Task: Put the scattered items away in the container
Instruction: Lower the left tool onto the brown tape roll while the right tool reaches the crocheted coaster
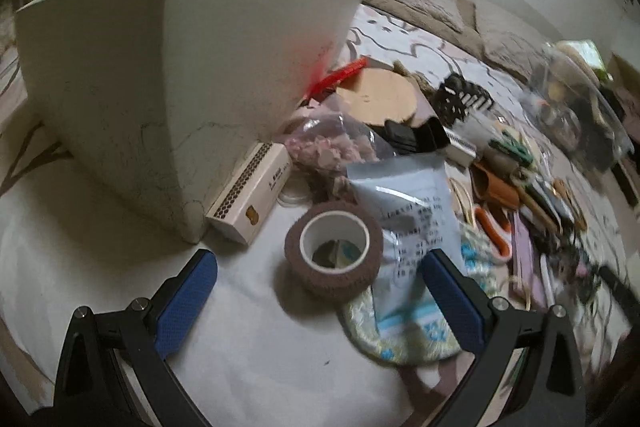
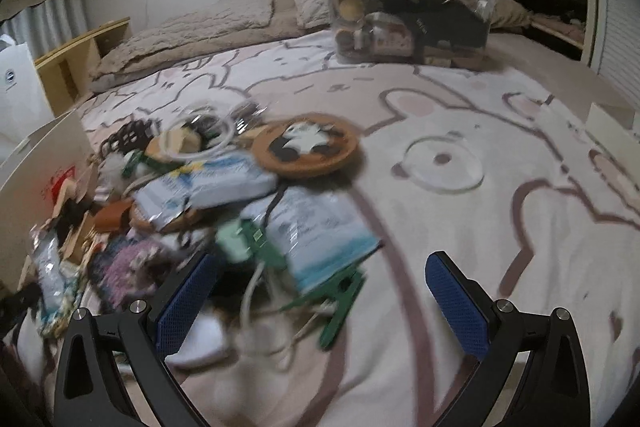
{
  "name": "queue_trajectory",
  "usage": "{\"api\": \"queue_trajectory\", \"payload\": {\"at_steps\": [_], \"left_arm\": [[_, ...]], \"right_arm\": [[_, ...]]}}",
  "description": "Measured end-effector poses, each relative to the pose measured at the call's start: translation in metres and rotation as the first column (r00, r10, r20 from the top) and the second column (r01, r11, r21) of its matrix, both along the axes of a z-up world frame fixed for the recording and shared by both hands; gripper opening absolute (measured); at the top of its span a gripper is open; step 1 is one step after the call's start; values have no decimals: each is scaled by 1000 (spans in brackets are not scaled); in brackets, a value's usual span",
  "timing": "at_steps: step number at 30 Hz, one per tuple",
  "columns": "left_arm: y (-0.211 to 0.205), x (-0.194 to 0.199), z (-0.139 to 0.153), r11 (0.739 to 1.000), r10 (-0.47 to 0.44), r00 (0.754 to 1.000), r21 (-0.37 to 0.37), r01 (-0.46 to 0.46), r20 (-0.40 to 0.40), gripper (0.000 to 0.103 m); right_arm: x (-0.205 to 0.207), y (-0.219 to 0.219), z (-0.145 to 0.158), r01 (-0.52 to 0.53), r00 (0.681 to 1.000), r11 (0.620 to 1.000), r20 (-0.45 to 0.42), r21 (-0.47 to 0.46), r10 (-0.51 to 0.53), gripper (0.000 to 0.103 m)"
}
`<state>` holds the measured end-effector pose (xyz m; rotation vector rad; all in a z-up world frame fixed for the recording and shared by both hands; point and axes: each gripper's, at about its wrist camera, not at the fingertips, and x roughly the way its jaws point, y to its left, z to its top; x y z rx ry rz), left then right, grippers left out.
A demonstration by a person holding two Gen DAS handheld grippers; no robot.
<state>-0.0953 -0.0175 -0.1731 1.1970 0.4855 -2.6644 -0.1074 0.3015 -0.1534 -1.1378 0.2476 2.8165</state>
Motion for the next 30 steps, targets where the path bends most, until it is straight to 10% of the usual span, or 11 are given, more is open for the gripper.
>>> {"api": "queue_trajectory", "payload": {"at_steps": [4,16,30], "left_arm": [[-3,-4,0,999,1,999,46,1,-34,100],[9,-2,6,990,-127,986,51,133,-110,43],[48,19,10,940,-340,931,-37,339,-134,43]], "right_arm": [[12,-14,-1,-15,1000,1000,-7,-7,15,103],[22,-35,16,-78,994,991,-85,-112,69,103],[1,-67,13,-146,988,979,-72,-140,137,103]]}}
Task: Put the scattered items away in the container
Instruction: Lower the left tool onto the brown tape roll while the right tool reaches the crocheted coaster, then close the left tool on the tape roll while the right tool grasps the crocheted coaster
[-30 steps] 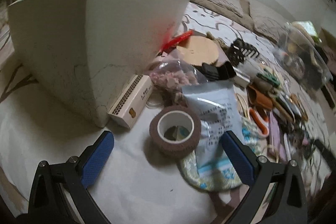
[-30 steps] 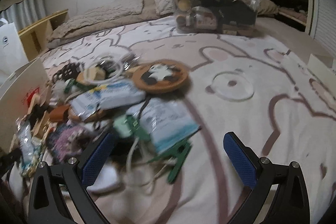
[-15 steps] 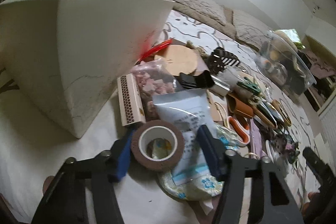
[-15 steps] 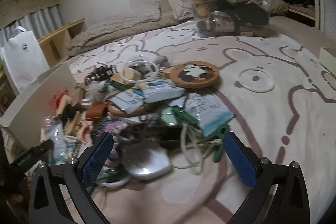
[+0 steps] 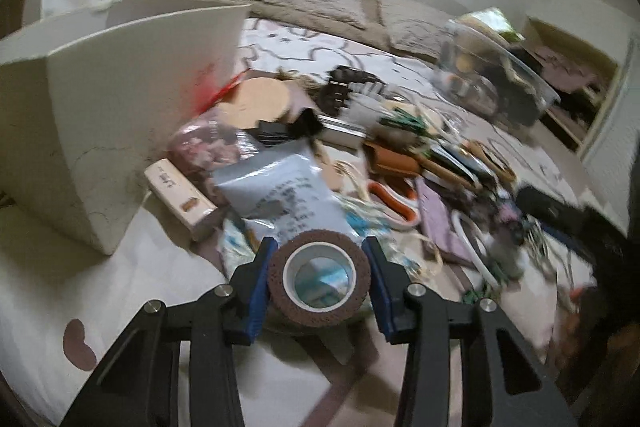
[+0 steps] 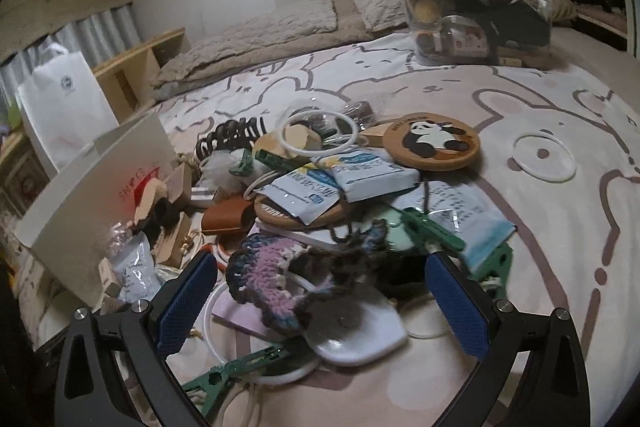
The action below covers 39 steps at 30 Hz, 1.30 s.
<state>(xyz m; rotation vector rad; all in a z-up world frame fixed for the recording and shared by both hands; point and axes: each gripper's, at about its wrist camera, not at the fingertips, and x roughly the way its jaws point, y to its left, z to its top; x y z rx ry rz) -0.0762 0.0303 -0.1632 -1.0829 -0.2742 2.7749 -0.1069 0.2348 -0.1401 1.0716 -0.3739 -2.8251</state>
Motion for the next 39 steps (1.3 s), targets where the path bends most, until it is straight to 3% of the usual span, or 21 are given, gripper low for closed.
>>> {"api": "queue_trajectory", "payload": {"at_steps": [3,7,10,13,17,18,20,23,27,29,30,39], "left_arm": [[13,6,-1,997,-72,997,-5,72,-9,43],[31,12,-6,989,-137,991,-65,136,-8,43],[35,14,-10,986,-151,988,-65,151,-5,43],[36,13,-13,986,-151,989,-72,150,-9,43],[36,13,-15,988,-142,990,-63,141,-15,43],[35,13,-16,989,-141,990,-51,140,-18,45],[34,14,-16,988,-152,988,-18,152,-23,58],[36,16,-15,988,-157,987,-21,156,-34,64],[32,17,-14,987,-155,988,35,156,-29,70],[26,16,-12,983,-159,987,94,161,-24,84],[25,16,-12,980,-162,986,110,164,-24,86],[23,19,-11,981,-162,987,109,163,-21,86]], "right_arm": [[-6,-11,-7,-16,1000,999,28,50,14,103],[-10,-19,-13,-7,999,992,37,123,3,103],[-12,-18,-15,-3,999,990,36,139,-2,91],[-15,-16,-16,-1,999,990,34,144,-4,89],[-13,-18,-13,5,1000,981,12,194,-7,43],[-12,-18,-12,0,1000,983,6,186,-1,38],[-10,-16,-11,-10,1000,985,-4,174,11,32],[-6,-14,-8,-12,1000,985,-17,173,15,25],[2,-13,1,-24,998,980,-44,198,34,21],[4,-11,6,-38,998,978,-43,204,48,21],[5,-9,8,-41,998,979,-43,197,50,20],[30,18,32,-6,998,993,-69,120,14,20]]}}
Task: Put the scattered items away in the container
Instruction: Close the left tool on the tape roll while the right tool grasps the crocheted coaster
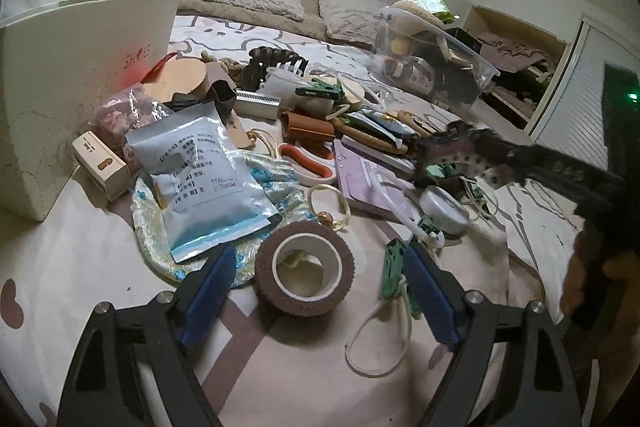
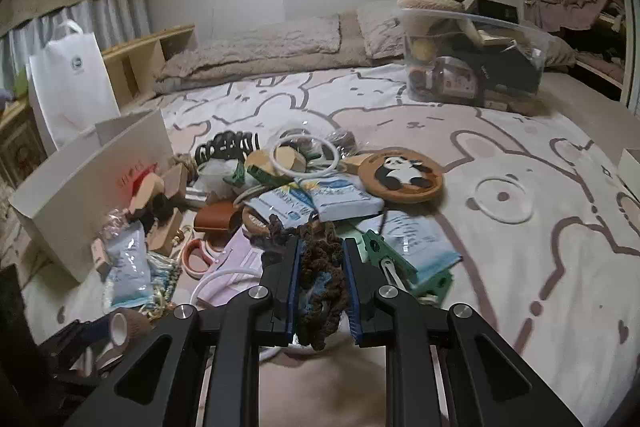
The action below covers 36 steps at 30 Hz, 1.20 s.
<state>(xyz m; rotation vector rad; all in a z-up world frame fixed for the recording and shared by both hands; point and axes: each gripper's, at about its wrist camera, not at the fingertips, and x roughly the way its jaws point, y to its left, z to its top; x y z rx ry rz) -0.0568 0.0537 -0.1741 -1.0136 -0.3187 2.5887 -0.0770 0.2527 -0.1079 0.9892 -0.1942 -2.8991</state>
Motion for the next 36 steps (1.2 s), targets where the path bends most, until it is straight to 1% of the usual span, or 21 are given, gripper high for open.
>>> {"api": "queue_trajectory", "payload": {"at_steps": [4,6,8,9,12,13,15,17,20,24,29,32,34,36], "left_arm": [[-1,1,0,1000,1,1000,1,-1,-1,85],[-2,1,-1,1000,6,1000,-13,-6,-3,80],[-3,2,-1,1000,13,1000,-28,-13,-4,72],[-4,2,-2,999,18,1000,-35,-18,-5,70],[-5,0,-1,998,30,1000,-48,-30,-7,57],[-5,0,-1,998,27,1000,-52,-27,-5,43],[-5,0,1,998,19,1000,-55,-19,-5,44],[-3,3,4,998,12,1000,-68,-13,-21,44],[-2,6,11,998,0,999,-69,-2,-37,44],[-2,11,21,998,-7,998,-64,3,-58,44],[-3,16,35,997,-9,997,-74,3,-78,44],[-5,18,44,997,-2,996,-72,-4,-87,44],[-6,18,50,996,9,996,-88,-17,-86,44],[-9,18,57,996,12,996,-89,-20,-88,44]], "right_arm": [[13,12,7,14,1000,1000,-2,-14,-14,20],[19,16,8,21,1000,1000,-1,-10,-21,20],[24,19,6,33,999,999,2,-2,-33,20],[26,21,5,38,999,999,7,-3,-38,20],[31,26,-2,47,999,999,27,-25,-46,20],[32,27,-4,48,998,998,31,-27,-47,20],[35,29,-5,46,998,998,37,-33,-44,20],[39,29,-5,31,999,999,41,-43,-30,19],[43,28,2,17,999,999,28,-42,-16,19],[49,25,20,-7,1000,999,-13,-54,7,18],[56,14,47,-32,996,999,-86,15,33,18],[59,8,60,-50,991,999,-123,21,52,18],[61,4,70,-63,987,998,-150,19,66,18],[64,1,80,-69,981,997,-182,21,72,18]]}}
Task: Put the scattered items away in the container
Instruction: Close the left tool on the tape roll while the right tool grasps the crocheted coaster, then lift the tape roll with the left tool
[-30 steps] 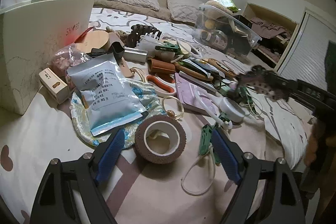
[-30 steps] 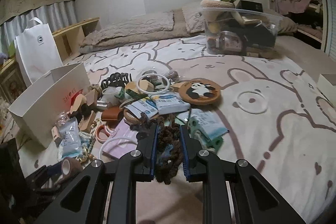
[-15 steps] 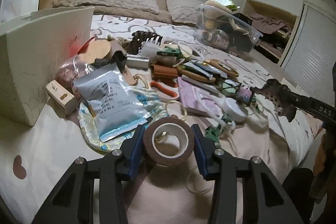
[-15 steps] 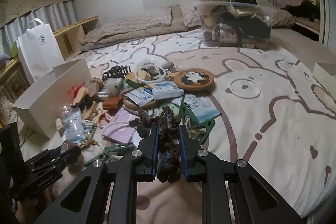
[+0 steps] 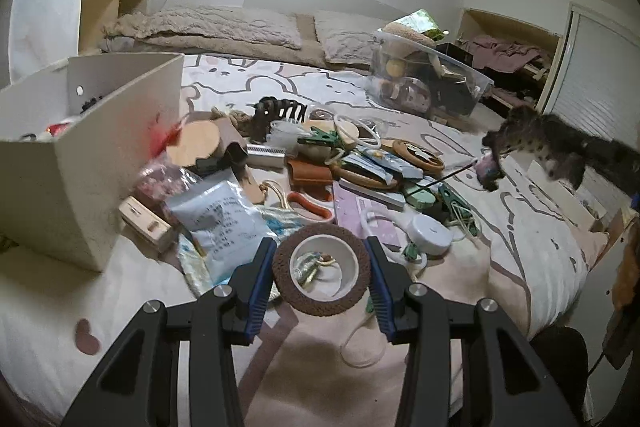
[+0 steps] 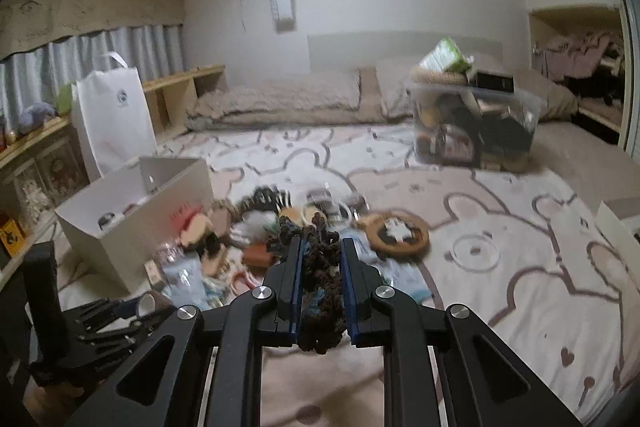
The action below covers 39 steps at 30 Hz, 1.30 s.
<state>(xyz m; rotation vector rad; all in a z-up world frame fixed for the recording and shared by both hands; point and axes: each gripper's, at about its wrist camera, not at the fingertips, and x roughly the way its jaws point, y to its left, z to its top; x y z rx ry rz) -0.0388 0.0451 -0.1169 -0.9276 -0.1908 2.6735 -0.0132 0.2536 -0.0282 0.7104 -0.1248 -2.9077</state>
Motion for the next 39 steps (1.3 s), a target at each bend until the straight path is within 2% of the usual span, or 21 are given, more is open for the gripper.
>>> {"api": "queue_trajectory", "payload": {"at_steps": [13,26,30,31,32,36,39], "left_arm": [[-9,10,50,1000,14,996,17,-12,-85,44],[-24,16,100,999,46,977,27,-41,-206,44],[-32,15,114,998,61,970,24,-57,-237,44],[-33,14,116,998,66,968,22,-63,-243,44],[-36,13,120,997,74,966,20,-71,-249,44],[-45,8,125,995,97,962,29,-92,-255,44],[-51,4,124,994,108,963,28,-104,-245,44]], "right_arm": [[11,-17,52,-57,988,998,-143,-7,55,18],[13,-26,85,-95,971,995,-221,-30,87,18],[10,-32,97,-125,965,992,-237,-19,117,18],[9,-33,100,-135,962,991,-242,-19,126,10],[8,-34,104,-146,960,989,-246,-23,136,7],[0,-43,114,-160,953,987,-259,19,159,7],[-12,-51,108,-164,961,985,-218,54,172,7]]}}
